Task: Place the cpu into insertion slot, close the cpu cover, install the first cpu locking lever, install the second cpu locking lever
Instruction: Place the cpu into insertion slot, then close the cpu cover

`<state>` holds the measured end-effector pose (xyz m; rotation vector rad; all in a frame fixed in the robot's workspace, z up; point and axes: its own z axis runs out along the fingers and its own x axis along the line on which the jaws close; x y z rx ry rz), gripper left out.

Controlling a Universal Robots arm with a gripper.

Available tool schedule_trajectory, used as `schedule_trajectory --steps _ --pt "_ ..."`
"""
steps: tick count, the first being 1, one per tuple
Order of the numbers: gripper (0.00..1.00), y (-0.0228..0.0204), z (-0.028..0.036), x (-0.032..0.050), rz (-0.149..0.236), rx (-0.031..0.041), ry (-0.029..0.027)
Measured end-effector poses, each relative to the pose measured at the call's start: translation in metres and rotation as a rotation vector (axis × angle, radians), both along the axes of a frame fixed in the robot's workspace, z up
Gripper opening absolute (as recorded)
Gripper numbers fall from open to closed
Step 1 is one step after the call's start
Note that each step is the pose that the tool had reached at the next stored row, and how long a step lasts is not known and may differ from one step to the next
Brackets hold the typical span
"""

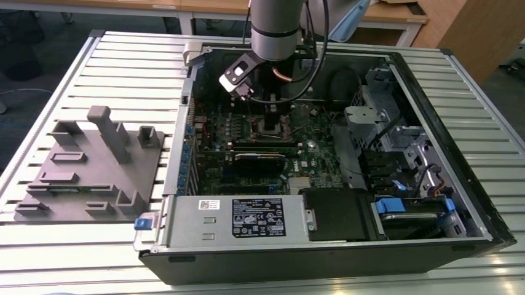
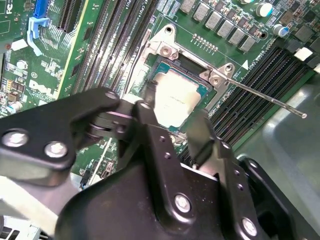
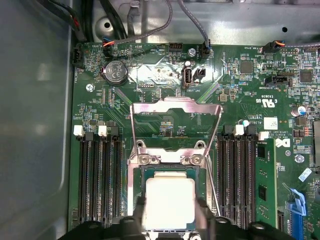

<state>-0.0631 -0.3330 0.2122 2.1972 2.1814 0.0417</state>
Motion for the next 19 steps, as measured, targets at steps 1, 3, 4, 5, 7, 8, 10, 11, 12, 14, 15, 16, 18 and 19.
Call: schedule_trajectory --steps 1,3,4,5,7,8,10,11,12,14,15,16,18,19 --pt "0.52 0.0000 0.0000 0.0000 0.000 0.0000 0.0000" --pt "0.40 0.0000 0.0001 0.0000 0.000 0.0000 0.0000" --pt "0.35 0.0000 0.0001 0.0000 0.000 0.0001 0.0000" --pt "0.29 0.0000 0.0001 0.0000 0.000 0.0000 0.0000" --pt "0.23 0.0000 0.0001 0.0000 0.000 0.0000 0.0000" --pt "0.23 0.0000 0.0002 0.0000 0.000 0.0000 0.0000" --pt "0.11 0.0000 0.0002 0.0000 0.000 0.0000 0.0000" --pt "0.11 0.0000 0.0002 0.0000 0.000 0.0000 0.0001" --pt "0.10 0.0000 0.0002 0.0000 0.000 0.0000 0.0000" --pt "0.10 0.0000 0.0003 0.0000 0.000 0.0000 0.0001" --pt "0.10 0.0000 0.0003 0.0000 0.000 0.0000 0.0000" --pt "0.10 0.0000 0.0008 0.0000 0.000 0.0000 0.0000" --pt "0.10 0.0000 0.0013 0.0000 0.000 0.0000 0.0000" --pt "0.10 0.0000 0.0013 0.0000 0.000 0.0000 0.0000"
